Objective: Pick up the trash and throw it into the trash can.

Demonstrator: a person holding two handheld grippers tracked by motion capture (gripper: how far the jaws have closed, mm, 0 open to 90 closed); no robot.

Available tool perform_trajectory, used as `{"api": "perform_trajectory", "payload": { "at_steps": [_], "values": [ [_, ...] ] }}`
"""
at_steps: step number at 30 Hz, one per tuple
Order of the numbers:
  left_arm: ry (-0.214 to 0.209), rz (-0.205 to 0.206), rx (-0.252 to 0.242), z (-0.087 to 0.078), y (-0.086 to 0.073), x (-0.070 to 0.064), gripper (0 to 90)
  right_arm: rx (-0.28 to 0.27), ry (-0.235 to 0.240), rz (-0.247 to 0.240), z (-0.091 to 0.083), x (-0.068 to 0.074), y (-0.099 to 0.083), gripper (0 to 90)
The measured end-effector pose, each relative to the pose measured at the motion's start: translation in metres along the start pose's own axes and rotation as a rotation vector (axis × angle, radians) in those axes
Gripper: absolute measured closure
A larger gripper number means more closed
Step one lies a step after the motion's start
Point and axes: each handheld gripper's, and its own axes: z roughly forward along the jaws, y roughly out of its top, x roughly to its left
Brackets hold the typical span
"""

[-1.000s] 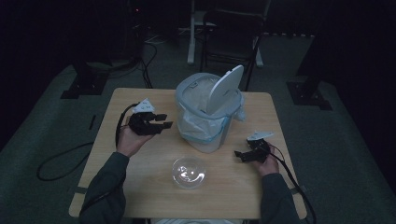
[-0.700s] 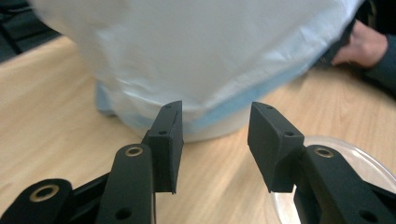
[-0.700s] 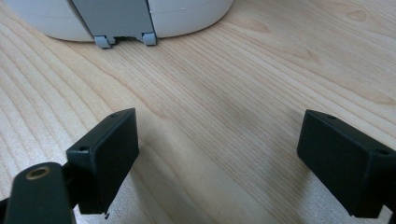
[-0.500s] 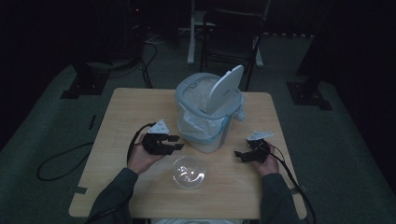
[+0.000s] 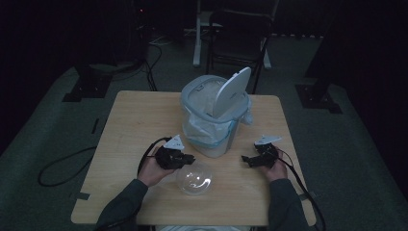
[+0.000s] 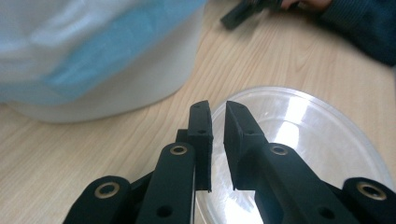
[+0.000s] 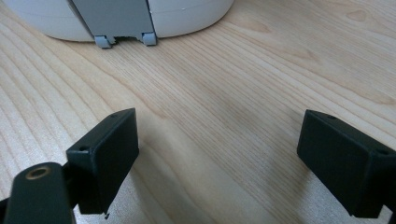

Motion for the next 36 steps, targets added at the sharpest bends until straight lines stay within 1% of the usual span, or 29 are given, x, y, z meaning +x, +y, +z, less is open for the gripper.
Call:
{"api": "perform_trajectory", "payload": {
  "at_steps": [1, 2, 3, 4, 6, 8, 10, 12, 14, 19, 23, 24, 26, 30, 33, 36],
  "values": [
    [0.008, -0.004, 0.002, 0.002, -0.001, 0.001, 83.7, 0.000, 0.000, 0.000, 0.000, 0.000, 0.000, 11.9],
    [0.024, -0.008, 0.013, 0.004, -0.002, 0.004, 84.3, 0.000, 0.000, 0.000, 0.000, 0.000, 0.000, 11.9],
    [0.044, -0.016, 0.012, 0.005, -0.004, 0.007, 84.8, 0.000, 0.000, 0.000, 0.000, 0.000, 0.000, 11.9],
    [0.057, -0.038, 0.012, 0.006, -0.005, 0.013, 85.4, 0.000, 0.000, 0.000, 0.000, 0.000, 0.000, 11.9],
    [0.087, -0.058, 0.037, 0.008, -0.009, 0.022, 85.4, 0.000, 0.000, 0.000, 0.000, 0.000, 0.000, 11.9],
    [0.101, -0.073, 0.057, 0.009, -0.012, 0.029, 84.8, 0.000, 0.000, 0.000, 0.000, 0.000, 0.000, 11.8],
    [0.101, -0.092, 0.042, 0.007, -0.014, 0.033, 84.5, 0.000, 0.000, 0.000, 0.000, 0.000, 0.000, 11.8],
    [0.105, -0.107, 0.010, 0.002, -0.014, 0.036, 84.0, 0.000, 0.000, 0.000, 0.000, 0.000, 0.000, 11.9],
    [0.115, -0.114, -0.017, -0.004, -0.012, 0.037, 83.6, 0.000, 0.001, 0.000, 0.000, 0.000, 0.000, 11.9],
    [0.132, -0.124, -0.079, -0.021, -0.009, 0.037, 80.5, 0.000, 0.000, 0.000, 0.000, 0.000, 0.000, 11.9],
    [0.143, -0.138, -0.141, -0.035, -0.005, 0.035, 76.6, 0.000, 0.001, 0.000, 0.000, 0.000, 0.000, 11.9],
    [0.145, -0.135, -0.147, -0.038, -0.004, 0.034, 75.7, 0.000, 0.000, 0.001, 0.000, 0.000, 0.000, 11.9],
    [0.158, -0.125, -0.145, -0.043, -0.002, 0.031, 71.6, 0.001, 0.001, 0.001, 0.000, 0.000, 0.000, 11.9],
    [0.152, -0.122, -0.162, -0.050, 0.001, 0.024, 66.7, 0.001, 0.001, 0.000, 0.000, 0.000, 0.000, 11.9],
    [0.146, -0.111, -0.163, -0.053, 0.001, 0.017, 63.7, 0.001, 0.001, 0.000, 0.000, 0.000, 0.000, 11.9],
    [0.139, -0.112, -0.162, -0.054, -0.002, 0.008, 62.2, 0.000, 0.000, 0.001, 0.000, 0.000, 0.000, 11.9]
  ]
}}
